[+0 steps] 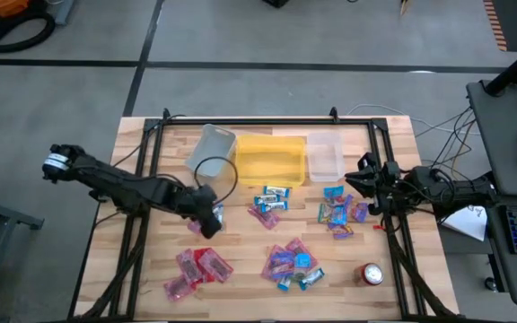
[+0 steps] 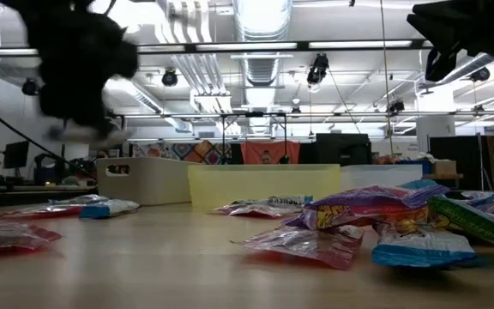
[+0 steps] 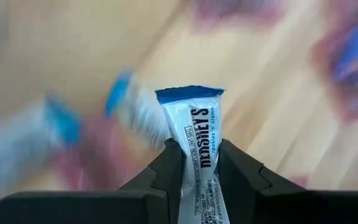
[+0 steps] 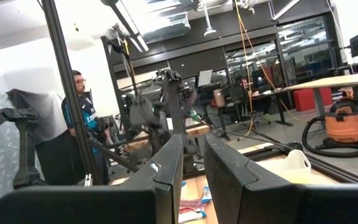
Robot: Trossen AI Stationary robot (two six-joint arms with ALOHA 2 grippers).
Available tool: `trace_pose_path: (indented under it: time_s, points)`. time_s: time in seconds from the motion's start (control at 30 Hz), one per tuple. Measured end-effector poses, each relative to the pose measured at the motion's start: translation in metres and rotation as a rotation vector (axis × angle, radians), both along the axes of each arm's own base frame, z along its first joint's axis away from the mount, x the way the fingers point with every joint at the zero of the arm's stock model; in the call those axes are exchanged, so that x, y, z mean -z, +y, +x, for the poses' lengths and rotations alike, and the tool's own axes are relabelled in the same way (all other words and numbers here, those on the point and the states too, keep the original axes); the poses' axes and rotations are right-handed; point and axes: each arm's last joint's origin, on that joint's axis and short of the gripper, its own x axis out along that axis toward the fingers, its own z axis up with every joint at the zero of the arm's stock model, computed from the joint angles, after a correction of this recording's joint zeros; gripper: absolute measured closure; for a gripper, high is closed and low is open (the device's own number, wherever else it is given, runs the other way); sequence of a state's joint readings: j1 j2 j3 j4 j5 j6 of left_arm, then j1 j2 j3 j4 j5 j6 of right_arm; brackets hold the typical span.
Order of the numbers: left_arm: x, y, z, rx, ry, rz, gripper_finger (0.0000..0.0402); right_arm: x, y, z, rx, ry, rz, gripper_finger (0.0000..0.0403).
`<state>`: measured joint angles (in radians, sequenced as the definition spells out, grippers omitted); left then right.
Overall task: Sort candy
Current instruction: Put the white chocolate into the yellow bin
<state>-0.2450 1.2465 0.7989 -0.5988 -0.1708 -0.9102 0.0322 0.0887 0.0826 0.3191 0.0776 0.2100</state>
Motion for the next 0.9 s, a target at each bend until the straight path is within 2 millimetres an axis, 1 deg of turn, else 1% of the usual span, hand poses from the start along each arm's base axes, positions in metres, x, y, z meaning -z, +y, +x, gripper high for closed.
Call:
trace_pose_path:
  time_s: [0.2,0.27,0.33,0.47,0.57,0.63,0.7,0.8,0.83,0.9]
  points:
    - [-0.043,0.018,0.041,0.105,-0.281,0.324,0.0333,0.0,0.0,0.0,0.0,-0.005,0.0,0.0346]
    - [-0.052,0.029,0.054,0.135,-0.333,0.411,0.0333,0.0,0.0,0.0,0.0,-0.005,0.0,0.0346]
    - [-0.056,0.041,0.067,0.155,-0.349,0.487,0.0333,0.0,0.0,0.0,-0.001,-0.005,0.0,0.0346]
    - [-0.051,0.071,0.089,0.18,-0.282,0.61,0.0333,0.0,0.0,0.0,-0.001,-0.005,0.0,0.0346]
    - [-0.038,0.097,0.104,0.217,-0.181,0.693,0.0333,0.0,0.0,0.0,-0.001,-0.005,0.0,0.0346]
    - [-0.027,0.113,0.113,0.286,-0.11,0.731,0.0333,0.0,0.0,0.0,-0.001,-0.005,0.0,0.0346]
    - [-0.017,0.129,0.121,0.418,-0.051,0.738,0.0333,0.0,0.0,0.0,0.0,-0.004,0.0,0.0346]
    - [-0.003,0.148,0.127,0.629,0.039,0.682,0.0333,0.0,0.0,0.0,-0.001,-0.002,0.0,0.0346]
    - [0.0,0.154,0.129,0.667,0.055,0.657,0.0333,0.0,0.0,0.0,-0.001,0.0,0.0,0.0346]
    - [0.001,0.166,0.136,0.688,0.072,0.616,0.0333,0.0,0.0,0.0,-0.003,0.004,0.006,0.0346]
